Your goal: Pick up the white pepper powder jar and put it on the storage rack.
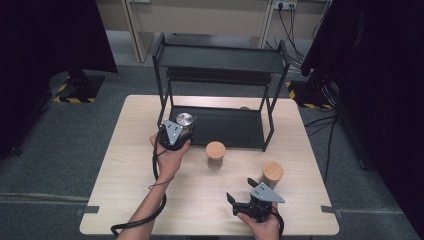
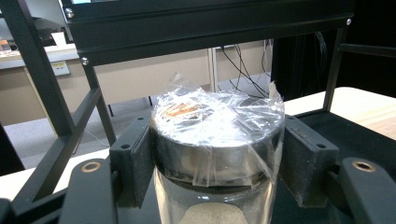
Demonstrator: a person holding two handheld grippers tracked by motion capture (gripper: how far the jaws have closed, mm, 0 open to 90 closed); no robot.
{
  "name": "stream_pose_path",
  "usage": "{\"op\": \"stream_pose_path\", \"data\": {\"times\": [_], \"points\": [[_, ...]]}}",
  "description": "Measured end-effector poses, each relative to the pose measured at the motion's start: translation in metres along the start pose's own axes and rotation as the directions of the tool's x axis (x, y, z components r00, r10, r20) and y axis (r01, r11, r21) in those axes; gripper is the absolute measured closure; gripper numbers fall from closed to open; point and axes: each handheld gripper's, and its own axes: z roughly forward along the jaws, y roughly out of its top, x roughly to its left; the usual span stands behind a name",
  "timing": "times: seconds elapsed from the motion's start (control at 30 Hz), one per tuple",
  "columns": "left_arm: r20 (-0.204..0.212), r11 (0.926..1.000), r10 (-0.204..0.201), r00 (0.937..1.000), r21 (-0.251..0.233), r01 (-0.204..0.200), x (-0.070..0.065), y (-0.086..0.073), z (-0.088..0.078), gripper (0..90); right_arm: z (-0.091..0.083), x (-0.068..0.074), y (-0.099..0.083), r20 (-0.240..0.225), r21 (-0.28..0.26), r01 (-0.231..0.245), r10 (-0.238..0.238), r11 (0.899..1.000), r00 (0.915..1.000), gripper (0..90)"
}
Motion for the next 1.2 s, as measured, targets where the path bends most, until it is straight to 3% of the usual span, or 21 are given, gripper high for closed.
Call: {"op": "stream_pose_path", "data": {"times": [0.17,0.7,1.2], "points": [[0.004,0.9998,0.017,0.9998,0.009,-0.017,-0.001,-0.001,0.005,34.5,0.0,0.0,0.0,0.0,-0.001,0.0,0.0,1.0,1.0,6.3],[0.02,0.9999,-0.005,0.9998,0.012,0.005,-0.002,-0.003,0.017,34.5,0.0,0.0,0.0,0.0,-0.001,0.001,-0.001,1.0,1.0,6.4],[0.036,0.9987,-0.006,0.9993,0.05,0.004,0.001,-0.011,0.035,34.5,0.0,0.0,0.0,-0.002,-0.002,-0.002,0.002,1.0,1.0,6.4]]}}
